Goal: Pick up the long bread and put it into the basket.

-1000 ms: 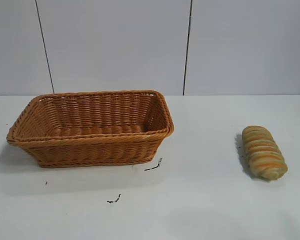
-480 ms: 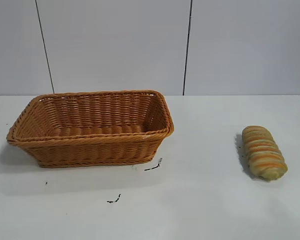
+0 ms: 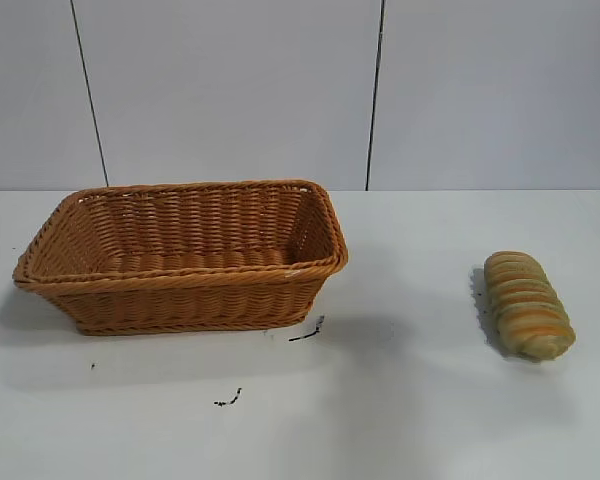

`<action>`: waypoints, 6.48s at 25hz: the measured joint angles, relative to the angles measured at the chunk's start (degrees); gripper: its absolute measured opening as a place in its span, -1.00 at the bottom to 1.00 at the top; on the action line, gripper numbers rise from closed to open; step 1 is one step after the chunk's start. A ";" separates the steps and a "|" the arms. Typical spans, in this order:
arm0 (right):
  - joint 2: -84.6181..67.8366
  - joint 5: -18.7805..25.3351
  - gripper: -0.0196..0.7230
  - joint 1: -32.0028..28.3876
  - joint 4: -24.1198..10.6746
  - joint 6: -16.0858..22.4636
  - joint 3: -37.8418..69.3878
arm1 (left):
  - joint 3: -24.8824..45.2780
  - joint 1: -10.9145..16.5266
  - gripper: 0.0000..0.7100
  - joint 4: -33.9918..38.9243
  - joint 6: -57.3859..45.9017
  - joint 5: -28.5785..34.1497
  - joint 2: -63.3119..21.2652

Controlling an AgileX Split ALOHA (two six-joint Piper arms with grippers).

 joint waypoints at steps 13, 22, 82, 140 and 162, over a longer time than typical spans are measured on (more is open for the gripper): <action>21.32 -0.57 0.91 5.14 -0.47 1.48 -17.88 | 0.00 0.00 0.95 0.00 0.00 0.00 0.00; 32.51 -4.12 0.91 5.14 -1.11 3.68 -19.42 | 0.00 0.00 0.95 0.00 0.00 0.00 0.00; 37.47 9.37 -0.66 13.43 0.03 -0.55 -54.78 | 0.00 0.00 0.95 0.00 0.00 0.00 0.00; 56.90 -6.06 0.91 37.94 8.85 -32.57 -68.02 | 0.00 0.00 0.95 0.00 0.00 0.00 0.00; 50.98 2.39 0.91 20.59 4.47 0.42 -68.07 | 0.00 0.00 0.95 0.00 0.00 0.00 0.00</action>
